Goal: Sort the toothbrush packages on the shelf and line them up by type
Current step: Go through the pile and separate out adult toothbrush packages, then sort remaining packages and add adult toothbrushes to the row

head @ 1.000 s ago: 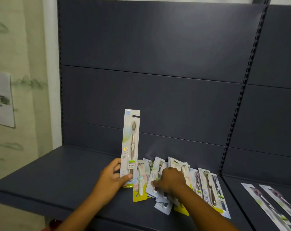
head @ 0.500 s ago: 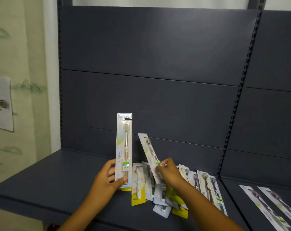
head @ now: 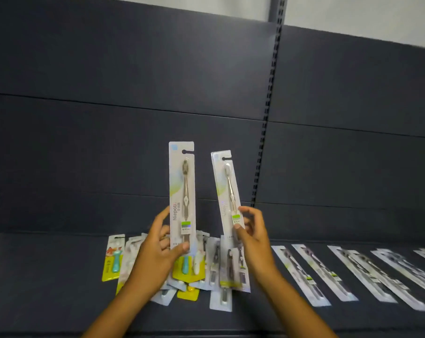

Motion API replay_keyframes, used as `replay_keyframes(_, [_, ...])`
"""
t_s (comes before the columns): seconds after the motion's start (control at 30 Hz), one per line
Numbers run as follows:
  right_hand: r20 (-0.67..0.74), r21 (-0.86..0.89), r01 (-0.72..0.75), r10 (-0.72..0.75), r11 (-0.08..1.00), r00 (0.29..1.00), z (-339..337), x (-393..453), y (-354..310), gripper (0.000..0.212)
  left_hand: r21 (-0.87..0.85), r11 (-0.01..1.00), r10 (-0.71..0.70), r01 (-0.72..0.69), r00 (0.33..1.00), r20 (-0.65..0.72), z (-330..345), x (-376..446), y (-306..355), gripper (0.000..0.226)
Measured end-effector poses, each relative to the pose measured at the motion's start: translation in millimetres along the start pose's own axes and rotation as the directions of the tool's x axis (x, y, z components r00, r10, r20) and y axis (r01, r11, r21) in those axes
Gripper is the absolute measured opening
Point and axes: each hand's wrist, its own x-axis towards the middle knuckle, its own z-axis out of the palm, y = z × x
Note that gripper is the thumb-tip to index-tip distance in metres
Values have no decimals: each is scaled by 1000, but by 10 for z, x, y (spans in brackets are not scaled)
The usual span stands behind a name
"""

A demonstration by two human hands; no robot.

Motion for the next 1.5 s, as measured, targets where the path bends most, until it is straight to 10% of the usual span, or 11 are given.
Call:
replay_keyframes(0.63, [-159,-152,-47,22,987,987,-3366,-566,-108,35,-92,996,25,-11,988,154,3100,-520,552,91])
replay_keyframes(1.5, [68,-318,-312,350,895,934,-5070,612,994,27,-59,997,-34,41,993,115,5052,471,-48,73])
